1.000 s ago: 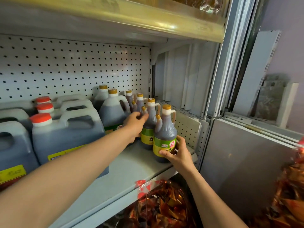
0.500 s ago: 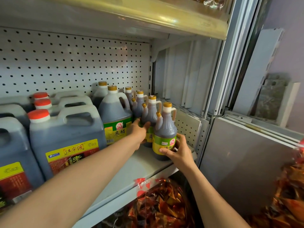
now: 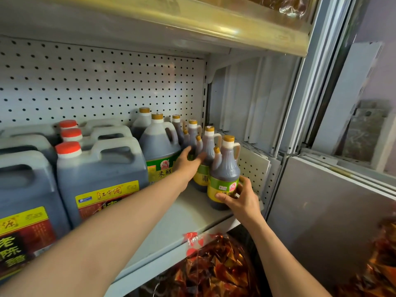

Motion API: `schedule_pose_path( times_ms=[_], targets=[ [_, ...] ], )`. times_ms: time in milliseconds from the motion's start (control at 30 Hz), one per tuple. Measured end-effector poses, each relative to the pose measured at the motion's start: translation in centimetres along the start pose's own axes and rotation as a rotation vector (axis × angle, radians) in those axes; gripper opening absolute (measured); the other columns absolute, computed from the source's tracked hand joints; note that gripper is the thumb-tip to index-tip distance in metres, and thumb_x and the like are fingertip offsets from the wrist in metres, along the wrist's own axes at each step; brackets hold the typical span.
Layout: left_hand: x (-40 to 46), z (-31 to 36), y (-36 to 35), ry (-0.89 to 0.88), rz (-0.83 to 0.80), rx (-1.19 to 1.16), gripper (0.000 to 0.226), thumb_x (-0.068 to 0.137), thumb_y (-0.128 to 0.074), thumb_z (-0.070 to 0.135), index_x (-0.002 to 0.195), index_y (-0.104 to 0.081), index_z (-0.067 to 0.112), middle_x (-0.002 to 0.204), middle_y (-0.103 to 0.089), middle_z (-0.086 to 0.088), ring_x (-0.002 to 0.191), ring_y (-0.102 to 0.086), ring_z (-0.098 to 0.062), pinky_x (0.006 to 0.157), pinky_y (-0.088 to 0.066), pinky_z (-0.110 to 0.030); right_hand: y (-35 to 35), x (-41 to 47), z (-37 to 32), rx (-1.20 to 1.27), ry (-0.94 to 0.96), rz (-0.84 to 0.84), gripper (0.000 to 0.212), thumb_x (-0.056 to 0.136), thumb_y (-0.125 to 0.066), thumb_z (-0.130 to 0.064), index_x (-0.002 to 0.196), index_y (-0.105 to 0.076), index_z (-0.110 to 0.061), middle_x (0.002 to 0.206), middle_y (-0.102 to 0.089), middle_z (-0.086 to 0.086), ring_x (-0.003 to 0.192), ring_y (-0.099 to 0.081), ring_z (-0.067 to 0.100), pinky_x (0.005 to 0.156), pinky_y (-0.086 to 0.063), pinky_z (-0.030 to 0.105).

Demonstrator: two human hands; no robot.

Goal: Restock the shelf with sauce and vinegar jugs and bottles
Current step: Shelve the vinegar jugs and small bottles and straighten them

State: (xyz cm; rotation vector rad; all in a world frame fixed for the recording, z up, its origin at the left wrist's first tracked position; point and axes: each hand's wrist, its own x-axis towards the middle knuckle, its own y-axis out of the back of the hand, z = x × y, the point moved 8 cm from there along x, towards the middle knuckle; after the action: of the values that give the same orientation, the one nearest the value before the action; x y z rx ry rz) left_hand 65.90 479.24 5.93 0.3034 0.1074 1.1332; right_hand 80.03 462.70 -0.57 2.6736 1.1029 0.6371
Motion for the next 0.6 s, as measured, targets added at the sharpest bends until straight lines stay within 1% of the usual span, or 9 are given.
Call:
schedule_pose_path(
  times_ms=[67,133,233,333,433,500,533,600],
  targets=[
    [0.4,0.8,-0.2,-0.005,-0.066,-0.008,0.075,0.090,-0.060,0.058,0.153,-0.029,0.035,0.157,-0.037,-0.003,0.140,-0.039,-0.031,0.110,-0.040,-0.049,0.1,-0.1,0.0,-0.012,-0.002,0.010,0.080,0.065,-0.092,-0.040,0.127,-0.042,-0.034,0.103,-0.061,-0.028,0.095,-0.058,-0.015,0.071,-0.048,0.006],
    [0.6,1.4,-0.7,0.016,-0.133,0.003,0.082,0.087,-0.064,0.058,0.155,-0.024,0.034,0.159,-0.034,-0.004,0.141,-0.037,-0.033,0.110,-0.039,-0.054,0.2,-0.1,-0.1,-0.029,-0.002,0.021,0.079,0.065,-0.093,-0.040,0.125,-0.041,-0.036,0.102,-0.061,-0.029,0.092,-0.058,-0.019,0.070,-0.048,0.005],
    [0.9,1.5,-1.5,0.065,-0.183,0.068,0.088,0.086,-0.069,0.052,0.157,-0.020,0.031,0.159,-0.032,-0.007,0.140,-0.037,-0.035,0.110,-0.040,-0.054,0.4,-0.1,-0.1,-0.035,-0.001,0.025,0.077,0.066,-0.093,-0.039,0.124,-0.042,-0.036,0.100,-0.061,-0.031,0.089,-0.057,-0.025,0.068,-0.046,0.002],
    [1.2,1.5,-1.5,0.076,-0.124,0.083,0.085,0.086,-0.072,0.046,0.154,-0.026,0.027,0.153,-0.041,-0.009,0.135,-0.044,-0.035,0.105,-0.045,-0.053,0.7,0.0,0.1,-0.036,-0.004,0.030,0.075,0.064,-0.094,-0.038,0.121,-0.044,-0.035,0.100,-0.063,-0.030,0.089,-0.058,-0.026,0.066,-0.046,0.002],
    [1.4,1.7,-1.4,0.059,-0.062,0.094,0.080,0.086,-0.073,0.043,0.151,-0.031,0.026,0.148,-0.045,-0.009,0.132,-0.047,-0.036,0.101,-0.049,-0.051,1.2,0.2,0.4,-0.061,-0.009,0.030,0.076,0.061,-0.094,-0.043,0.119,-0.046,-0.034,0.099,-0.064,-0.029,0.089,-0.061,-0.021,0.067,-0.048,0.006],
    [1.3,1.8,-1.7,0.046,-0.025,0.093,0.077,0.086,-0.074,0.042,0.150,-0.033,0.026,0.146,-0.047,-0.009,0.130,-0.049,-0.035,0.099,-0.050,-0.048,1.6,0.5,0.4,-0.082,-0.013,0.024,0.077,0.062,-0.094,-0.044,0.120,-0.045,-0.034,0.099,-0.063,-0.029,0.090,-0.060,-0.018,0.071,-0.048,0.009],
    [1.2,1.8,-1.8,0.034,-0.005,0.092,0.075,0.086,-0.073,0.041,0.149,-0.035,0.027,0.146,-0.048,-0.009,0.130,-0.049,-0.035,0.099,-0.050,-0.048,1.7,0.7,0.5,-0.083,-0.018,0.017,0.077,0.063,-0.093,-0.044,0.121,-0.044,-0.034,0.100,-0.063,-0.028,0.091,-0.059,-0.016,0.073,-0.048,0.012],
    [1.2,1.9,-2.0,0.016,0.034,0.087,0.071,0.086,-0.074,0.041,0.146,-0.039,0.027,0.145,-0.050,-0.008,0.130,-0.050,-0.034,0.102,-0.048,-0.049,2.0,1.0,0.5,-0.066,-0.029,0.001,0.078,0.064,-0.093,-0.043,0.124,-0.043,-0.033,0.101,-0.062,-0.028,0.089,-0.061,-0.017,0.070,-0.049,0.010]
  ],
)
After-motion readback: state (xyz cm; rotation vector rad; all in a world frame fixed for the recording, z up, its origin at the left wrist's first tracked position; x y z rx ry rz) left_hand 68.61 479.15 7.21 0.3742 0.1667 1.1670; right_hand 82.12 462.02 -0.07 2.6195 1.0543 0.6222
